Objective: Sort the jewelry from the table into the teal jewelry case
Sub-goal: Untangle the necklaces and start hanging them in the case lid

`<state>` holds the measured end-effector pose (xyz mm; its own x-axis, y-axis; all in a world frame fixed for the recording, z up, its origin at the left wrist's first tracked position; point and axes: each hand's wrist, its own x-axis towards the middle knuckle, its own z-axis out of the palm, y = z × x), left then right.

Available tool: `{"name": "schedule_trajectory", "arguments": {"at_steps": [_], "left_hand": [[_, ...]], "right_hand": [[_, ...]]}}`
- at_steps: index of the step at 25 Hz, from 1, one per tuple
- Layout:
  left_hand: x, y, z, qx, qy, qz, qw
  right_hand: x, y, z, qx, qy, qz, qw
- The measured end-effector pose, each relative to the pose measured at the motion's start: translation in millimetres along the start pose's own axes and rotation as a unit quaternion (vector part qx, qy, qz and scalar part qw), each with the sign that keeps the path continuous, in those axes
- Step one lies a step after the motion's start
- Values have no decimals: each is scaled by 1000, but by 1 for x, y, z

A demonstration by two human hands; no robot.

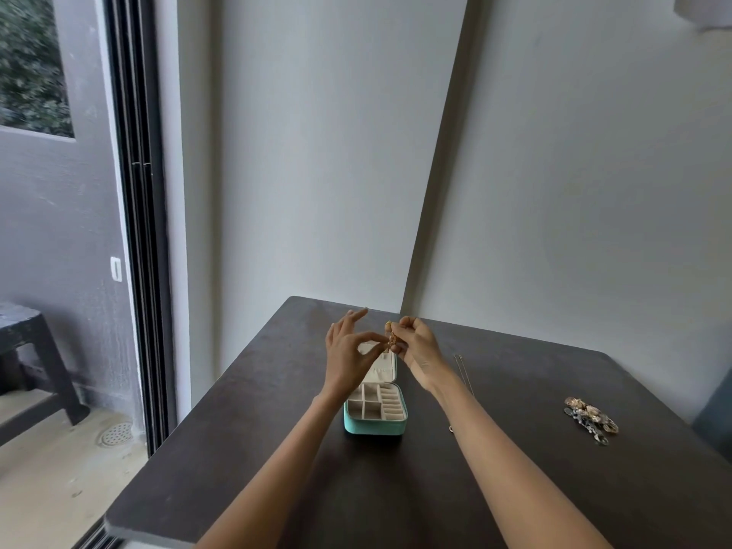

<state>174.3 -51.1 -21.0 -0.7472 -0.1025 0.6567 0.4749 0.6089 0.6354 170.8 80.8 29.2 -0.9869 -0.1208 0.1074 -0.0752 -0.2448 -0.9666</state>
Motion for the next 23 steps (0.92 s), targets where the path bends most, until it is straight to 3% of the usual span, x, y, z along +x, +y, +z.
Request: {"name": "schedule_trajectory", "arguments": {"at_steps": [7, 16, 23], "left_hand": [[3, 8, 3, -47, -29, -49, 997], [1, 16, 6, -28, -6, -46, 999], [-5, 21, 2, 101, -44, 51, 993]], "right_hand": [[-2, -16, 1, 16, -28, 4, 999], [-4, -25, -11, -38, -27, -4, 999], [-5, -22, -21, -34, -10, -6, 999]]}}
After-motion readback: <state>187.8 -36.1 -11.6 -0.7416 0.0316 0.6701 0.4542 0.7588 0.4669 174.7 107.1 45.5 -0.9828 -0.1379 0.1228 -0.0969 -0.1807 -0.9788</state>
